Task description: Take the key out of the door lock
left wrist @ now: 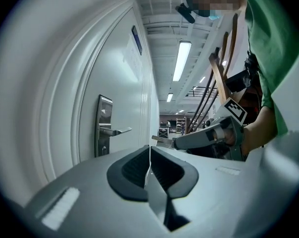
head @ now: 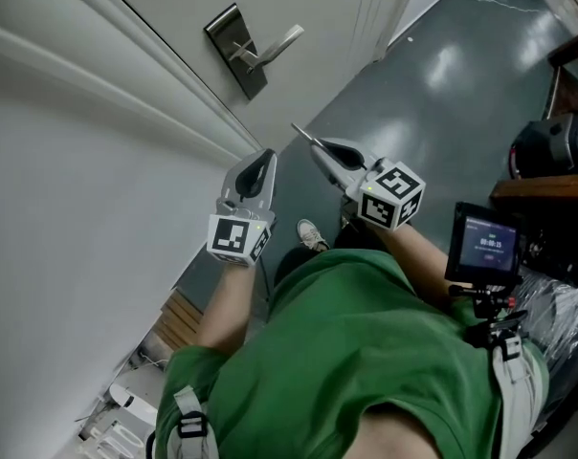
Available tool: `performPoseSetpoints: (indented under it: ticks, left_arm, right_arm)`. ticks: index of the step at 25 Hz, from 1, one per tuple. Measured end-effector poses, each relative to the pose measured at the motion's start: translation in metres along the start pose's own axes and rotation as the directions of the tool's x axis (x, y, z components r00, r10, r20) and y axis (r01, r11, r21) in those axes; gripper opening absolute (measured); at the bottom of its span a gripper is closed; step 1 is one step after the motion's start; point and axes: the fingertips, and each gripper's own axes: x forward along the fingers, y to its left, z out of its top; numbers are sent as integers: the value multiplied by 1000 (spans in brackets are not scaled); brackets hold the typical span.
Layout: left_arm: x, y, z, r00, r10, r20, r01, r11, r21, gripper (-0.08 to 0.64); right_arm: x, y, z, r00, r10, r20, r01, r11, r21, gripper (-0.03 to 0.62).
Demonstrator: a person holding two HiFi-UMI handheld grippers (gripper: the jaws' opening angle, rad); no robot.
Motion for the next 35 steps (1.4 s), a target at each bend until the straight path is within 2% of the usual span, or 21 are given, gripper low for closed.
performPoseSetpoints:
  ticks: [7, 14, 19, 27, 35]
  left_arm:
    - [3, -36, 13, 1000, 27, 10, -26, 998, -58, 7]
    - [0, -40, 1, 999, 51, 19, -49, 995, -88, 6]
    - [15, -78, 12, 998, 69, 7, -68, 994, -87, 6]
    - [15, -86, 7, 999, 54, 0, -54, 995, -88, 6]
    - [13, -92, 3, 998, 63, -5, -63, 993, -98, 6]
  right_arm:
    - [-40, 0, 18, 1000, 4, 6, -3, 994, -110, 25]
    - [-50, -1, 10, 1000, -15, -1, 14, 972, -236, 25]
    - [-90, -17, 20, 1000, -16, 4, 17, 965, -263, 25]
    - [-93, -15, 14, 1000, -27, -7, 23, 945, -327, 25]
    - [-97, -15, 6, 999, -21, -28, 10, 939, -345, 25]
